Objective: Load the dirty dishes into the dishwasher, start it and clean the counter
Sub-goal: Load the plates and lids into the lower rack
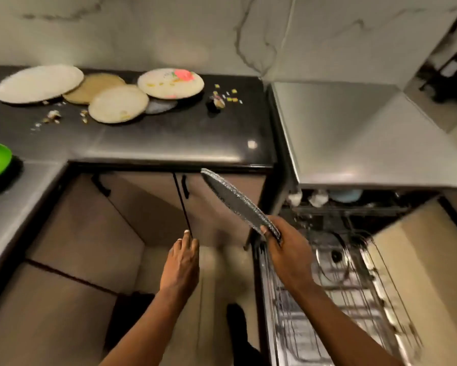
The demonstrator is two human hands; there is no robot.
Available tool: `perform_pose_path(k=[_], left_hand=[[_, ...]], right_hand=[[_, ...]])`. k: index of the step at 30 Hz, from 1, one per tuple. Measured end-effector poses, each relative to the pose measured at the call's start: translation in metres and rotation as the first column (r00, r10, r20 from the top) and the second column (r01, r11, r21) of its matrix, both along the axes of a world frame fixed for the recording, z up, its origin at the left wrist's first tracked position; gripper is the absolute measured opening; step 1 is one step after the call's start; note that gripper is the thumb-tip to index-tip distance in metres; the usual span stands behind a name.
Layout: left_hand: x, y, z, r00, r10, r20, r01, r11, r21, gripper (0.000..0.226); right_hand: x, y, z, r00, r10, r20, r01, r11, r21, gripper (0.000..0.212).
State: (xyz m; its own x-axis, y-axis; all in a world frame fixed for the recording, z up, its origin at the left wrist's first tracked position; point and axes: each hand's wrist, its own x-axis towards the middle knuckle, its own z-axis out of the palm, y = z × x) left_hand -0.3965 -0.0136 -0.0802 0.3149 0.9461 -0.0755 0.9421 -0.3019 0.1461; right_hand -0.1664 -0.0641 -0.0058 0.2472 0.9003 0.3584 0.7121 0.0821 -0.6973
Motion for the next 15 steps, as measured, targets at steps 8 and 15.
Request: perform_pose_path(k=[8,15], left_hand=[[0.036,-0.113,-0.034,0.979,-0.166,-0.118,0.135,0.963,-0.232,0.047],[0.118,-0.159,-0.055,0.939,-0.327,-0.108,0.269,0.892,-0.364,0.048]], right_hand=[[0.031,-0.186,-0.054,0.976,-0.204,0.081,0.219,0.925,-0.31,0.024],[0.08,-0.272,-0.071,0.856,-0.517,-0.005,0.457,0.762,-0.459,0.019]])
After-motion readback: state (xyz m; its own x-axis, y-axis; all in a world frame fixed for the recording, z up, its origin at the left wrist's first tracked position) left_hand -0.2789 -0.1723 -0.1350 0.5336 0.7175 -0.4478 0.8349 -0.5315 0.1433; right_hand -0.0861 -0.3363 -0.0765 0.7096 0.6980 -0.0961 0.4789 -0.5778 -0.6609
